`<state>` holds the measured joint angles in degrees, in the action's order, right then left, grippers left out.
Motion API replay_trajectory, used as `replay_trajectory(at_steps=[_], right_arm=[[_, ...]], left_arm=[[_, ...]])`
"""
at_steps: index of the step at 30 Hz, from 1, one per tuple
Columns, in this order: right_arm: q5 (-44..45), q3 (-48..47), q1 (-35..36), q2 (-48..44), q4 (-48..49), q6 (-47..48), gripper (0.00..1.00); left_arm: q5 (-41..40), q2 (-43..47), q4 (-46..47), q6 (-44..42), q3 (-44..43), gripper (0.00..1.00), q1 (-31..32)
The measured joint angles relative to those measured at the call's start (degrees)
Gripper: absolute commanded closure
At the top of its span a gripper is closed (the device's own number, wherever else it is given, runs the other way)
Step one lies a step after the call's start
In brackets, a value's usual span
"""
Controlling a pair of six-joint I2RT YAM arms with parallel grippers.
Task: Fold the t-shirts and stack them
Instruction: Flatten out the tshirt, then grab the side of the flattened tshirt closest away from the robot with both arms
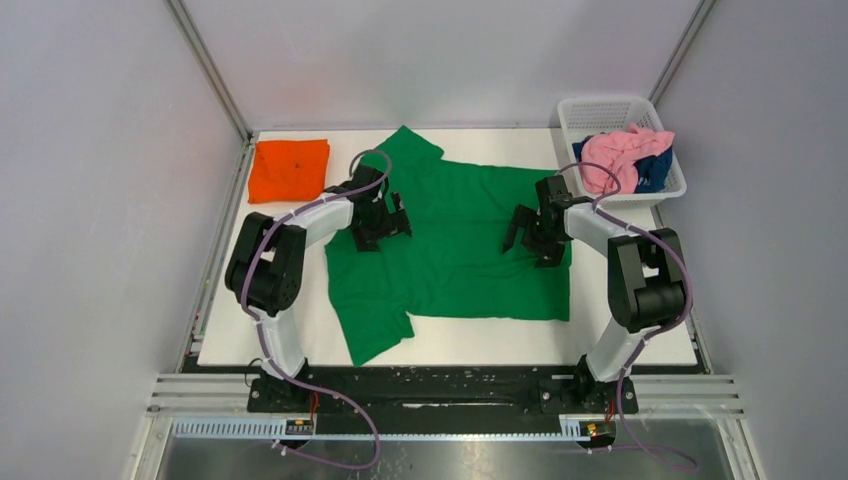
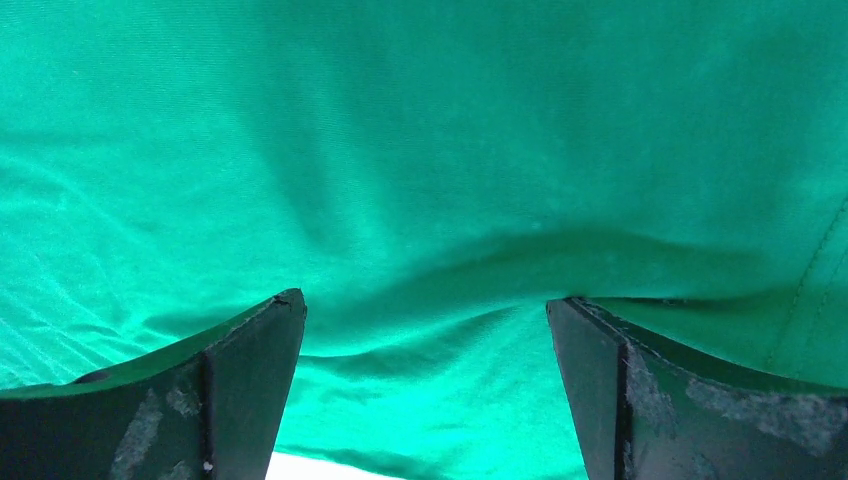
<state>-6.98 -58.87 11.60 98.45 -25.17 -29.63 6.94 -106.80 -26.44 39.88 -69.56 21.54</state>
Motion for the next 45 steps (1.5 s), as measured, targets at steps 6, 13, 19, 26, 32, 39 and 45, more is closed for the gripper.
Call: replay_trajectory(at_steps=[6,13,19,26,32,39,45], right_arm=[[0.0,-4.9,-2.8,3.9,-1.3,0.5,0.01],[0.0,-4.7,-3.6,-0.1,-2.6,1.3,0.01],[0.9,3.4,-3.6,-21.2,-2.9,1.2,0.01],[8.7,14.8,-4.0,-39.2,-0.9,-0.7,0.01],[11.5,18.8,-4.2,-42.1,-0.7,-0.9,0.01],[13.5,18.8,-4.2,-42.1,-0.6,-1.1,0.01],[15.2,18.8,-4.2,-42.1,-0.7,-1.7,0.01]], left_arm=[[1.8,-4.8,0.1,0.0,-6.7,0.01,-1.1],[1.1,2.1,0.0,-0.6,0.1,0.01,-0.9],[-5.4,25.2,-3.7,2.0,11.9,0.01,3.2],[-13.1,40.1,-10.8,8.7,21.9,0.01,12.2],[-15.8,51.5,-20.7,16.4,34.6,0.09,19.0],[-15.2,54.8,-24.3,23.9,41.6,0.34,24.0],[-14.7,51.9,-20.7,25.1,41.9,0.48,24.8]])
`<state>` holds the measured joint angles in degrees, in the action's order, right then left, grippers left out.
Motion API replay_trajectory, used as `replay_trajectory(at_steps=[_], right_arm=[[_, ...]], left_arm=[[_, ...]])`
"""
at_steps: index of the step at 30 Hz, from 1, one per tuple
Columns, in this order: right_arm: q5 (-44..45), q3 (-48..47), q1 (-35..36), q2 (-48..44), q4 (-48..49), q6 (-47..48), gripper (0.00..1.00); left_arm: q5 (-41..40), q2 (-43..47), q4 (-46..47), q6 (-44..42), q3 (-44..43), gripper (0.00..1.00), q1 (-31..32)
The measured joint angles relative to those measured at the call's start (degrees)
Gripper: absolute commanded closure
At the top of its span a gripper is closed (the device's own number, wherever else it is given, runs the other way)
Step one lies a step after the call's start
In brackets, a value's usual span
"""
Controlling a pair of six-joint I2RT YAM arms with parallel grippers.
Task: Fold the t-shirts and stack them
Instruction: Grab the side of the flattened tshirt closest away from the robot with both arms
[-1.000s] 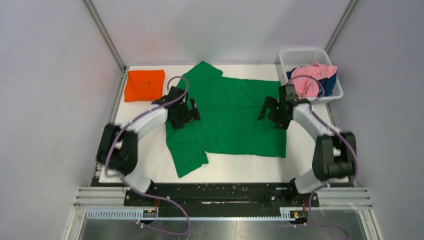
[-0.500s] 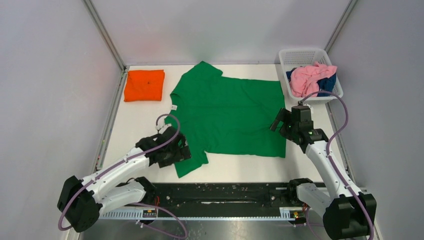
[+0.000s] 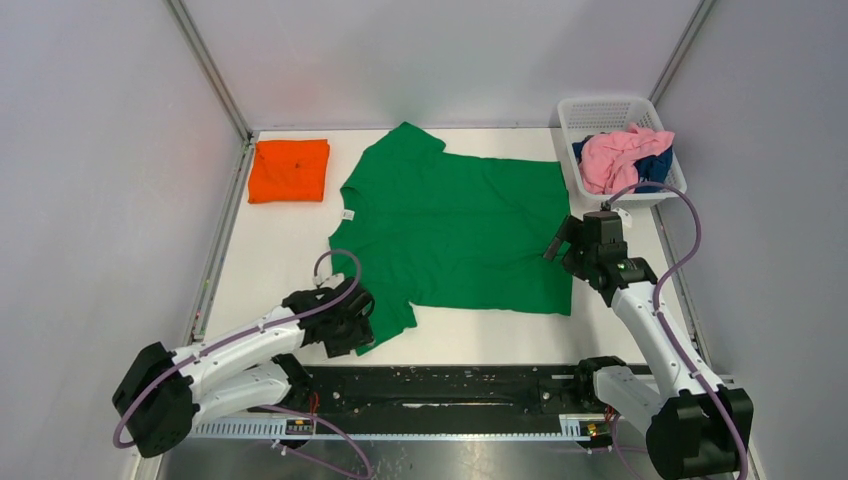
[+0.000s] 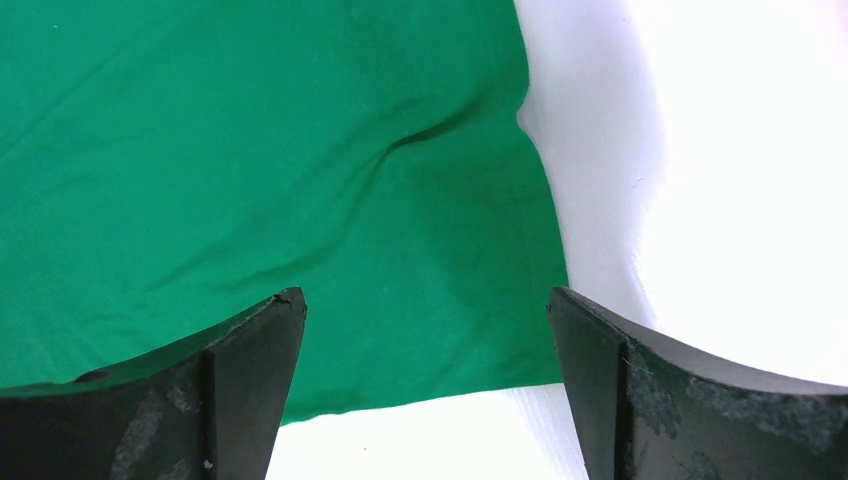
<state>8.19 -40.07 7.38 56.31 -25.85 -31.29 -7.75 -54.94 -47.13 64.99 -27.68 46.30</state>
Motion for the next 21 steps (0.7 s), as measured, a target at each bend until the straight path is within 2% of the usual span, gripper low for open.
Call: replay_trajectory(at_steps=[7,8,10,11,16,21], right_arm=[[1.9,0.0,0.0,-0.4,-0.5,-0.4,0.0],[1.9,0.0,0.0,-0.4,-0.6,-0.5,0.0],[2.4,0.0,0.0,-0.4,-0.7,-0.8,0.01],[2.6,0.0,0.0,-0.4,-0.8,-1.0,0.0],[3.2,0.7,0.0,-0.8,-1.9,-3.7,0.01],[2.4,6.7,0.0,-3.4,-2.2,-8.7,0.05]], left_arm=[[0.4,-5.3,3.2,-0.5,-0.5,0.69,0.1],[0.5,-5.7,3.6,-0.6,-0.6,0.74,0.1],[0.5,-6.5,4.4,-0.9,-0.9,0.95,0.1],[0.6,-6.9,4.9,-1.1,-0.9,1.0,0.1],[1.5,-7.8,6.7,-2.5,-1.1,1.0,0.2],[3.2,-4.9,6.6,-3.2,0.6,1.0,0.5]])
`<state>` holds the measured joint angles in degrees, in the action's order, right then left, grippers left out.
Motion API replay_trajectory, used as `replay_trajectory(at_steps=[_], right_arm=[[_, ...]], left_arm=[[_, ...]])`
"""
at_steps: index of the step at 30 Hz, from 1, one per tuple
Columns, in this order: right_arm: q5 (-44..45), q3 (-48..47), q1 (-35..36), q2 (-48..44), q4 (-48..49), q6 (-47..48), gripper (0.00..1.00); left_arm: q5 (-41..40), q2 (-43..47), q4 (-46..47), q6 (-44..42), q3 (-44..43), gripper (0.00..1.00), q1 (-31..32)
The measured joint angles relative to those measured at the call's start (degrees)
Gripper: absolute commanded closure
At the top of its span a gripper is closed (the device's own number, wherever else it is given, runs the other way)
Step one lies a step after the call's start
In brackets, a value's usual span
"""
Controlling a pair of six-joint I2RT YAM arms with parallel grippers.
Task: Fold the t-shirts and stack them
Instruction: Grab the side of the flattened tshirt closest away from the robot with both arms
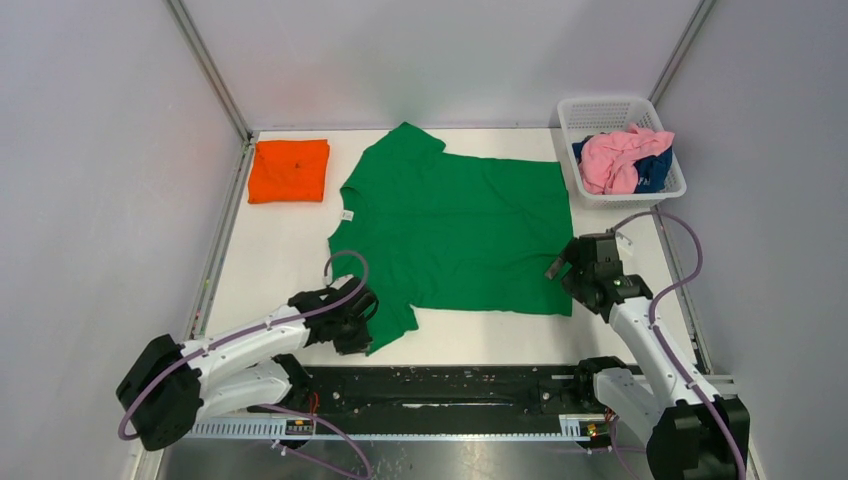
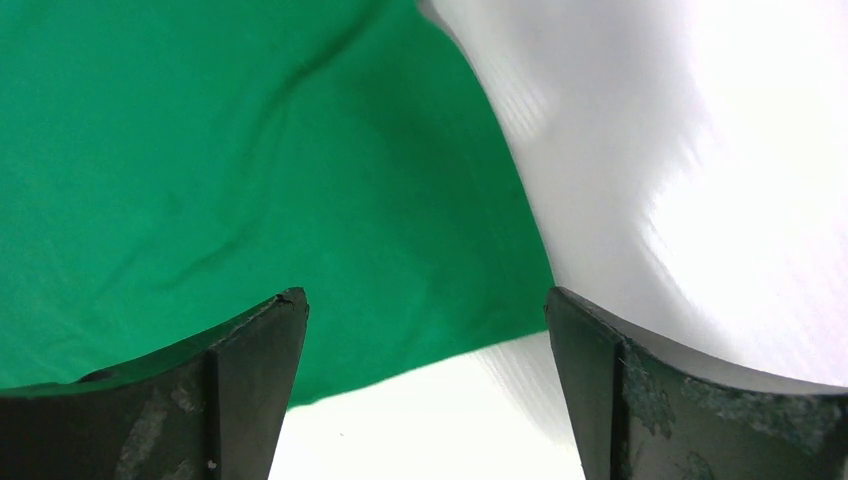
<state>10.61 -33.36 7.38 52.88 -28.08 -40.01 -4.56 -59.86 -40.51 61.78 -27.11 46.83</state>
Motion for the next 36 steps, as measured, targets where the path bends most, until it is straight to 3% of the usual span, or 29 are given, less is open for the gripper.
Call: replay_trajectory(at_steps=[3,7,19,22,25,28,36], right_arm=[[-1.3,3.5,0.0,-1.1,-0.7,-1.4,0.08],[-2.3,7.8,0.0,-2.8,-1.6,-2.4,0.23],[-3.2,11.4,0.0,-1.9,0.0,-4.1,0.34],[-2.3,11.1,0.0,0.3,2.0,-3.9,0.48],[-1.7,10.4,0.0,2.8,3.5,-3.3,0.82],[-1.7,10.3,-0.1,4.2,4.7,-3.1,0.98],[-4.6,13.4,-0.1,-5.4,-0.8,-3.8,1.0]], left_arm=[[1.0,2.8,-0.7,0.0,1.4,1.0,0.3],[2.8,6.5,-1.4,0.2,3.3,1.0,0.5],[6.1,8.1,-3.3,1.3,4.0,1.0,1.3],[6.1,8.1,-3.4,1.3,4.0,1.0,1.3],[6.1,8.1,-3.4,1.6,4.0,1.0,1.3],[6.1,8.1,-3.5,2.2,4.0,1.0,1.3],[7.1,14.2,-9.1,5.7,4.0,1.0,3.7]])
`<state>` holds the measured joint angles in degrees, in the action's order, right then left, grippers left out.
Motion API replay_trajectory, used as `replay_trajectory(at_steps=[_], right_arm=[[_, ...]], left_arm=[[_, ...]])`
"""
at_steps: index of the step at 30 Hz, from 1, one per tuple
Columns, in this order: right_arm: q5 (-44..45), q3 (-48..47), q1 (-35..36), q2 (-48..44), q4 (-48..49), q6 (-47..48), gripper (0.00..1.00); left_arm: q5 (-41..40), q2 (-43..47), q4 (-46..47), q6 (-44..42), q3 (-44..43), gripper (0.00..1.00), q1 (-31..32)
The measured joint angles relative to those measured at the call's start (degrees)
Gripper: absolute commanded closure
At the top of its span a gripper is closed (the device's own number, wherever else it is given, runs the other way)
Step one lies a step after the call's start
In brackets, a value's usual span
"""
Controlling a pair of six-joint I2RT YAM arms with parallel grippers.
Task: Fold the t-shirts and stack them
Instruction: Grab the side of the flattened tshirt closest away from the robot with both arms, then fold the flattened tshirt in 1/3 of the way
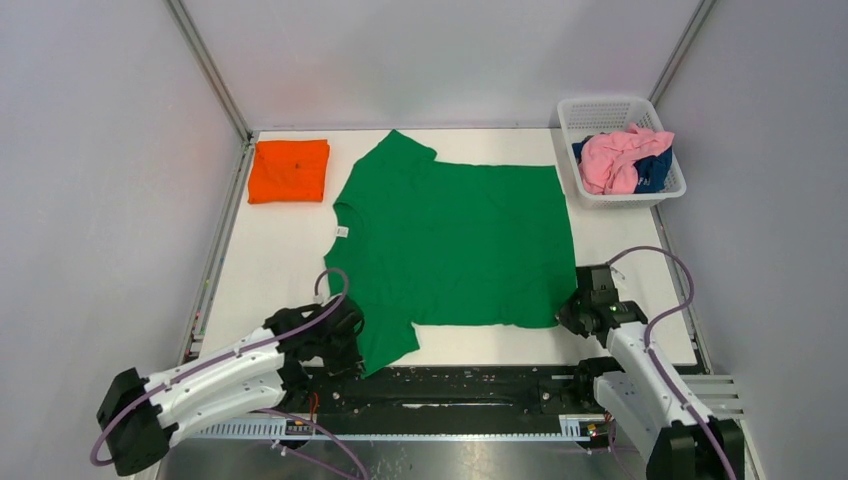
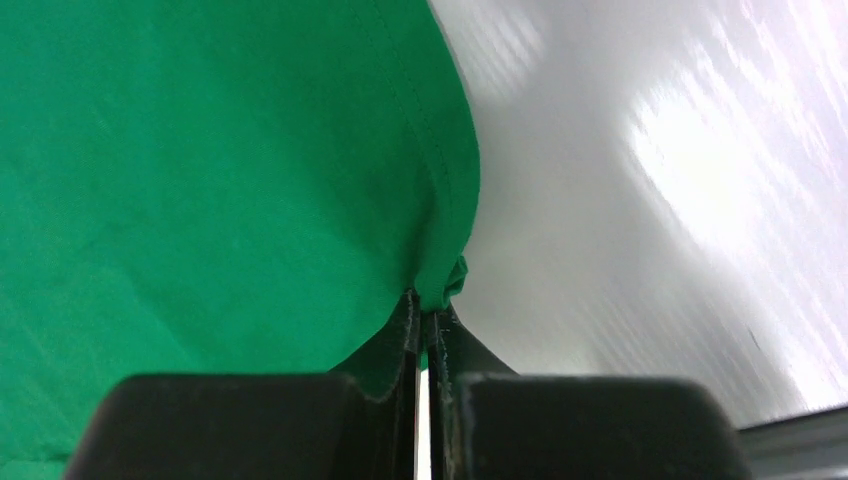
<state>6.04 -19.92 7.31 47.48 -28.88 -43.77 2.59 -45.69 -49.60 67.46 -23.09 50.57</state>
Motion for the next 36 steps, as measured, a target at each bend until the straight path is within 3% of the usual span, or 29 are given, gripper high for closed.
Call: replay_trajectory(at_steps=[5,10,18,23,36], right_arm=[[-2.3,0.0,0.0,-9.4,-8.4,-1.4,1.0],[-3.4,0.0,0.0,-14.5,-13.6,-2.6,0.97],[-6.2,-2.2,0.0,-7.0,-13.1,-0.7,0.97],[-8.3,-6.1,0.0,-1.2,-10.9,1.6,0.97],[-7.2,-18.7,0.0,9.7,-8.0,4.6,0.99]], left_arm=[[2.3,7.2,-4.7,3.1,1.2,1.0,2.8],[2.7,8.6,-5.4,2.9,0.8,1.0,3.3],[2.6,-0.9,4.0,-3.0,-7.0,1.0,3.4],[-1.8,-6.0,7.0,-7.3,-15.3,1.0,2.9],[-6.3,-13.3,11.0,-18.3,-26.5,1.0,-17.3]])
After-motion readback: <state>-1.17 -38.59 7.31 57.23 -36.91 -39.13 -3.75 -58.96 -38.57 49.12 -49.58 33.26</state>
